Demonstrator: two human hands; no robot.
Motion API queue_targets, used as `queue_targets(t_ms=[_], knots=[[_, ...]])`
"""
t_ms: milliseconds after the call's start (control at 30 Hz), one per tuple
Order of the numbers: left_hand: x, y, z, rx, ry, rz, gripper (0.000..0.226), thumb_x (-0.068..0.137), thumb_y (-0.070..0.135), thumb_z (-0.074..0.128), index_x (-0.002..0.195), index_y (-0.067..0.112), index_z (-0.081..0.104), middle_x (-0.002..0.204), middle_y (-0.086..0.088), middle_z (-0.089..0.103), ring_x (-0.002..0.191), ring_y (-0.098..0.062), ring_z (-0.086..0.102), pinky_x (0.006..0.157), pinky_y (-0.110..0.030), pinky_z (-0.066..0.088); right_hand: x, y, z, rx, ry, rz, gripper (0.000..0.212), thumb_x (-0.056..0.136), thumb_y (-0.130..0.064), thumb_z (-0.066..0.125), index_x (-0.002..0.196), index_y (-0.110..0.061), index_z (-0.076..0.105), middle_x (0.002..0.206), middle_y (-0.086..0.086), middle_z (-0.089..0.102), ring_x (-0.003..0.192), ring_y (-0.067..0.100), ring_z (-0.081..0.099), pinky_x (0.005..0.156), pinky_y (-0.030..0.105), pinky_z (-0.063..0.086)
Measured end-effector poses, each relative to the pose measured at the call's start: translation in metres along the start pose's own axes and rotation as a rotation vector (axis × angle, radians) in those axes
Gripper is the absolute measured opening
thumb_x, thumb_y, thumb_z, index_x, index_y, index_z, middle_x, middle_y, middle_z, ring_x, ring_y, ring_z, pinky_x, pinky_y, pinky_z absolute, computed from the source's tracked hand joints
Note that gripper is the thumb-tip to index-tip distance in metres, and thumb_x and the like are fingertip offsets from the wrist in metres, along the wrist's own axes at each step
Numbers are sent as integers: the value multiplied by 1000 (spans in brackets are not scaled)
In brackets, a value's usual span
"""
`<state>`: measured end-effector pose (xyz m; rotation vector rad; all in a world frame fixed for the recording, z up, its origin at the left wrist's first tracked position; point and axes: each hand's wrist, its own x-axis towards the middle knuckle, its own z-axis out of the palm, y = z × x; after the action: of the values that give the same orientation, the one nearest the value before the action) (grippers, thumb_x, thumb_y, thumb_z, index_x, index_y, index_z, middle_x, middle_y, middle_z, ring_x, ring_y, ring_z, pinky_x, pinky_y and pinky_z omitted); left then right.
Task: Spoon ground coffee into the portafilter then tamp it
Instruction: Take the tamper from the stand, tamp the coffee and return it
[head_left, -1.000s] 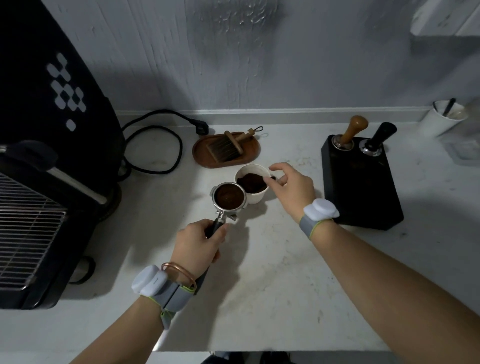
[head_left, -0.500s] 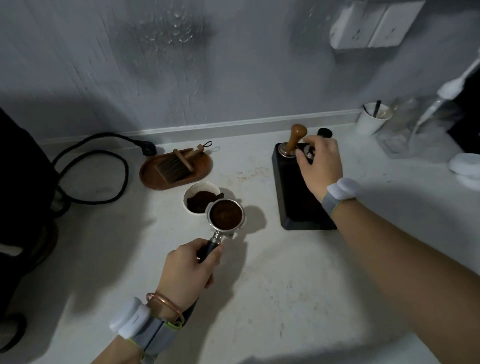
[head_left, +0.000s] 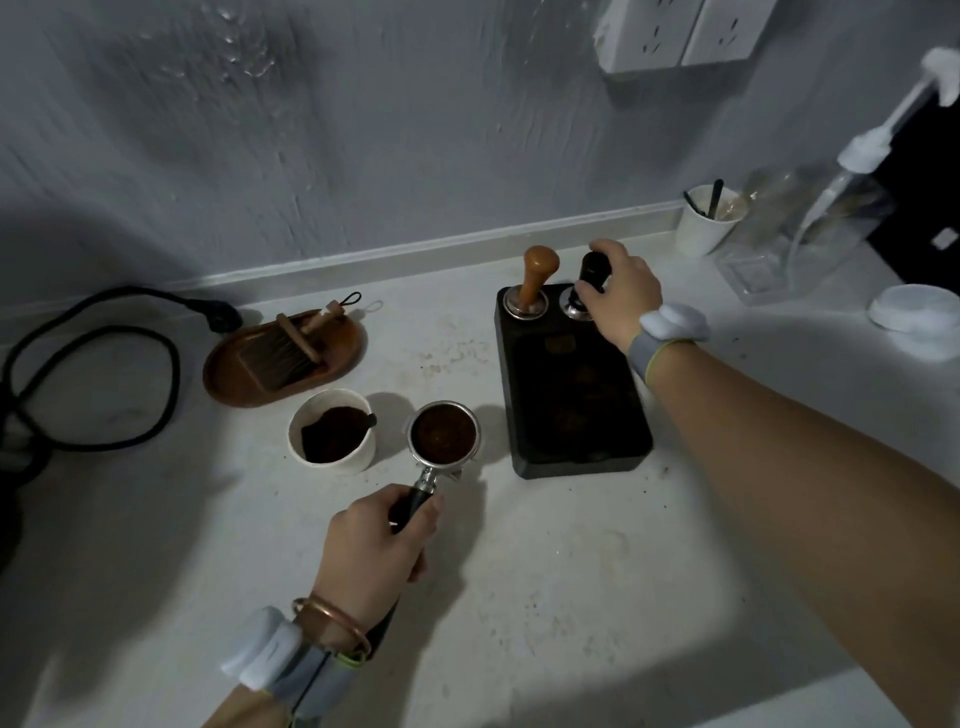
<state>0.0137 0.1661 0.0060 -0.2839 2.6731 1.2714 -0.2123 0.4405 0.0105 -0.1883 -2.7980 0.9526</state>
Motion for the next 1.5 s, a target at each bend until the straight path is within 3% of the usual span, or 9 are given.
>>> queue_targets(t_ms=[133, 233, 467, 600, 700, 900, 1067, 1300, 1500], knots=[[6, 3, 5, 17, 7, -11, 30, 90, 41, 61, 67, 23, 63, 46, 6, 67, 36, -4, 59, 54, -6, 42, 5, 4, 4, 25, -49, -24, 43, 92, -30, 60, 132, -29, 45, 119, 14, 62, 101, 37, 59, 83, 39, 50], [12, 6, 10, 35, 14, -14, 31, 90, 42, 61, 66, 23, 62, 46, 6, 67, 38, -4, 59, 54, -7, 42, 8, 5, 4, 66, -44, -16, 35, 91, -28, 61, 123, -27, 48, 106, 11, 67, 90, 34, 62, 75, 39, 52], [17, 8, 16, 66, 7, -29, 31, 90, 45, 59, 70, 22, 65, 48, 6, 68, 39, -2, 60, 47, -9, 39, -1, 4, -8, 126, 31, -9, 30, 89, -28, 64, 114, -18, 51, 95, 8, 63, 86, 32, 62, 72, 38, 52], [15, 8, 16, 49, 4, -12, 31, 90, 44, 61, 69, 21, 65, 45, 6, 67, 37, -3, 59, 54, -6, 43, -15, -5, -24, 220, 55, -13, 30, 88, -30, 63, 113, -20, 50, 97, 9, 64, 81, 32, 67, 77, 43, 56], [8, 8, 11, 48, 5, -3, 31, 90, 43, 61, 68, 21, 65, 45, 6, 67, 37, -3, 59, 51, -6, 42, -33, -21, -39, 266, 66, -18, 30, 87, -34, 63, 111, -21, 50, 97, 6, 66, 80, 29, 68, 77, 43, 56], [-7, 11, -1, 47, -33, 17, 30, 91, 42, 61, 71, 21, 65, 45, 3, 67, 35, -2, 57, 46, -8, 41, -90, -65, -69, 392, -215, -172, 26, 86, -27, 70, 107, -21, 56, 88, -1, 70, 64, 12, 71, 67, 32, 61], [-26, 8, -16, 29, -59, 49, 28, 91, 41, 61, 72, 21, 65, 41, 5, 63, 34, -2, 55, 48, -6, 41, -143, -110, -71, 413, -417, -362, 25, 87, -23, 71, 106, -21, 55, 92, 5, 70, 67, 15, 72, 63, 32, 60], [-50, -3, -44, -18, -61, 84, 27, 90, 40, 62, 69, 22, 63, 43, 3, 65, 34, -3, 56, 46, -8, 43, -188, -145, -57, 212, -475, -475, 28, 84, -28, 72, 106, -29, 55, 91, -4, 71, 78, 7, 67, 76, 34, 56], [-62, -10, -58, 0, -58, 106, 25, 91, 39, 61, 70, 25, 59, 46, 2, 64, 34, -1, 55, 48, -12, 45, -210, -165, -48, 83, -457, -595, 29, 85, -27, 71, 106, -25, 52, 87, -5, 66, 71, 1, 60, 65, 25, 51]])
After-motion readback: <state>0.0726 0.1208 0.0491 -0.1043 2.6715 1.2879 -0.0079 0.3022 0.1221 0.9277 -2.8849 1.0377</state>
